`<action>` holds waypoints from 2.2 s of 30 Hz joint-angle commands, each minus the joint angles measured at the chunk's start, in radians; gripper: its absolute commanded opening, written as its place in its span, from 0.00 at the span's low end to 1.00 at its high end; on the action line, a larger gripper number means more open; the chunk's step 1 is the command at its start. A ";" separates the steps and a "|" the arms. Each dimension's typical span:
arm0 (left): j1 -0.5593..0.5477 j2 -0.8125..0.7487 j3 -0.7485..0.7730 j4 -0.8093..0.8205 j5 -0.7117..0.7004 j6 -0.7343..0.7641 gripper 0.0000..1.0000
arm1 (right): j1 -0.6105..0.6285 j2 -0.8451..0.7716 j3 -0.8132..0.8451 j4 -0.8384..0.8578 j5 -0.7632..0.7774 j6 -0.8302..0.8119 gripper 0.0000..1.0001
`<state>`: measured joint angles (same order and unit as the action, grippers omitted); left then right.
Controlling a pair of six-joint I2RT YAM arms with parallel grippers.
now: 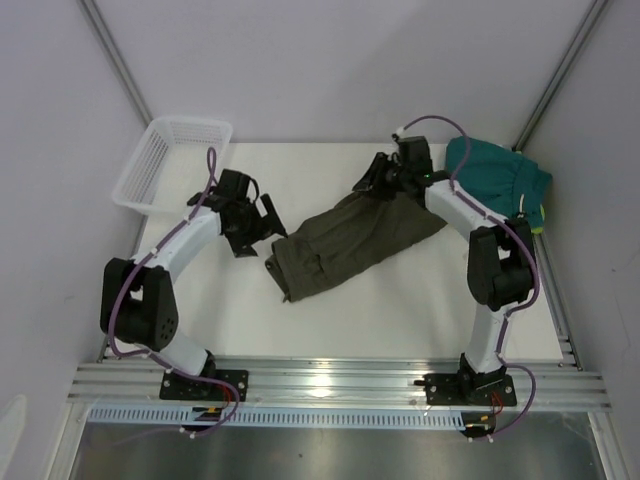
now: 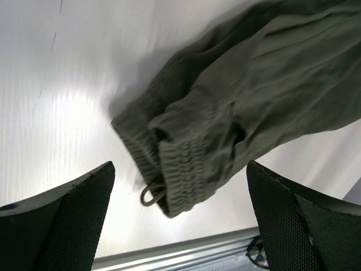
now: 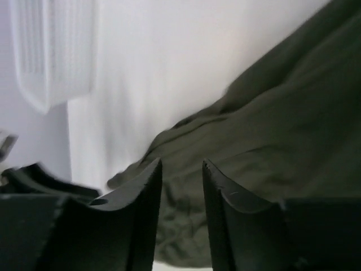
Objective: Fold and stack the shorts
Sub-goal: Fold the shorts
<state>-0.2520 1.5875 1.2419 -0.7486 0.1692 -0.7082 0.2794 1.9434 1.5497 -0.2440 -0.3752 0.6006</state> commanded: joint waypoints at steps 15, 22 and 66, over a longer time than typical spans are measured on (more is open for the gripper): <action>-0.001 -0.308 -0.564 0.519 0.121 -0.143 0.99 | 0.285 0.074 -0.157 0.284 -0.151 0.133 0.00; -0.001 -0.337 -0.644 0.517 0.070 -0.165 0.99 | 0.339 0.069 -0.193 0.310 -0.194 0.151 0.00; -0.001 -0.184 -0.780 0.919 0.112 -0.099 0.98 | 0.389 0.072 -0.271 0.312 -0.200 0.215 0.00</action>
<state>-0.2512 1.4105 0.4934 0.1970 0.3092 -0.8463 0.6823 2.0880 1.2438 0.0795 -0.6006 0.8196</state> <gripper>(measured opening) 0.985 0.002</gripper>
